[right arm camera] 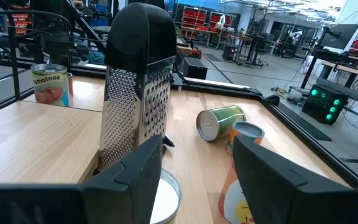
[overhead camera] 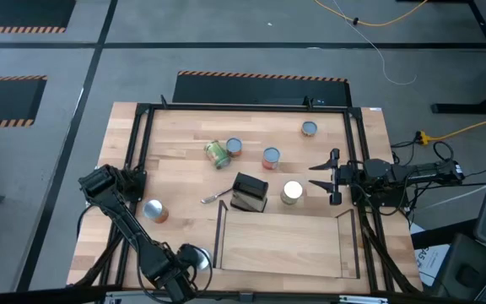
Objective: Pick and place cans onto a shelf
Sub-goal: Put the canned diced tomatoes on the shelf
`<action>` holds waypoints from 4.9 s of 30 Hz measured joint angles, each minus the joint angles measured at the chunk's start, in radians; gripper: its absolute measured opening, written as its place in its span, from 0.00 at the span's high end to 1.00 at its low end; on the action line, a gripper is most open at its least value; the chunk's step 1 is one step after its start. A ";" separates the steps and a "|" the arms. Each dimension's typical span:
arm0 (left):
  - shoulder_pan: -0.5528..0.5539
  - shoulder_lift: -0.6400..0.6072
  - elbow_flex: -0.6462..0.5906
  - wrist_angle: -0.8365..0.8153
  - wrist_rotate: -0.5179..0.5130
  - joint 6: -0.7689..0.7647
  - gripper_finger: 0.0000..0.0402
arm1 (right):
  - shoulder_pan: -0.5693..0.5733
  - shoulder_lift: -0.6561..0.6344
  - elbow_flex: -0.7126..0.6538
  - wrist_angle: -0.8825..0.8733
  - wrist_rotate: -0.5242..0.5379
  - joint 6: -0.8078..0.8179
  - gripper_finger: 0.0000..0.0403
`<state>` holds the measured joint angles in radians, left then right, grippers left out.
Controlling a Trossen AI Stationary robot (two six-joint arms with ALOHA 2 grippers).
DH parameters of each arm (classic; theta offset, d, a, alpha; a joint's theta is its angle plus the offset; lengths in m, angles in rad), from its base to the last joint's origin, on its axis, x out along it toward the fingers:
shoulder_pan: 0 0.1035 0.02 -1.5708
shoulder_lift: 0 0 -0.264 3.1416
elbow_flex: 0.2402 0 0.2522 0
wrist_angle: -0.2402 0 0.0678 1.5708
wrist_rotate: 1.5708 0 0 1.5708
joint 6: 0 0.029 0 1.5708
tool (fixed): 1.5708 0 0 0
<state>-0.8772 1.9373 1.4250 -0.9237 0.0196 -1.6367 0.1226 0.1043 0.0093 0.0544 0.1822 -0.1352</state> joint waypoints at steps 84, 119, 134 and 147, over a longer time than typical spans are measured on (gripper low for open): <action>0.526 0.080 0.723 -0.234 0.016 1.553 1.00 | 0.000 -0.002 0.000 -0.002 0.000 -0.001 0.50; 0.496 0.259 0.721 -0.339 -0.154 1.910 0.98 | 0.000 0.000 0.000 -0.003 -0.001 0.000 0.50; 0.506 0.304 0.723 -0.357 -0.023 1.899 0.98 | 0.000 0.000 0.000 -0.002 -0.002 0.000 0.50; 0.534 0.304 0.722 -0.372 -0.025 1.779 0.98 | 0.000 0.000 0.000 -0.003 -0.002 0.000 0.50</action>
<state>-0.3428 2.2417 2.1468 -1.2961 -0.0053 0.1427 0.1230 0.1045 0.0093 0.0517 0.1802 -0.1350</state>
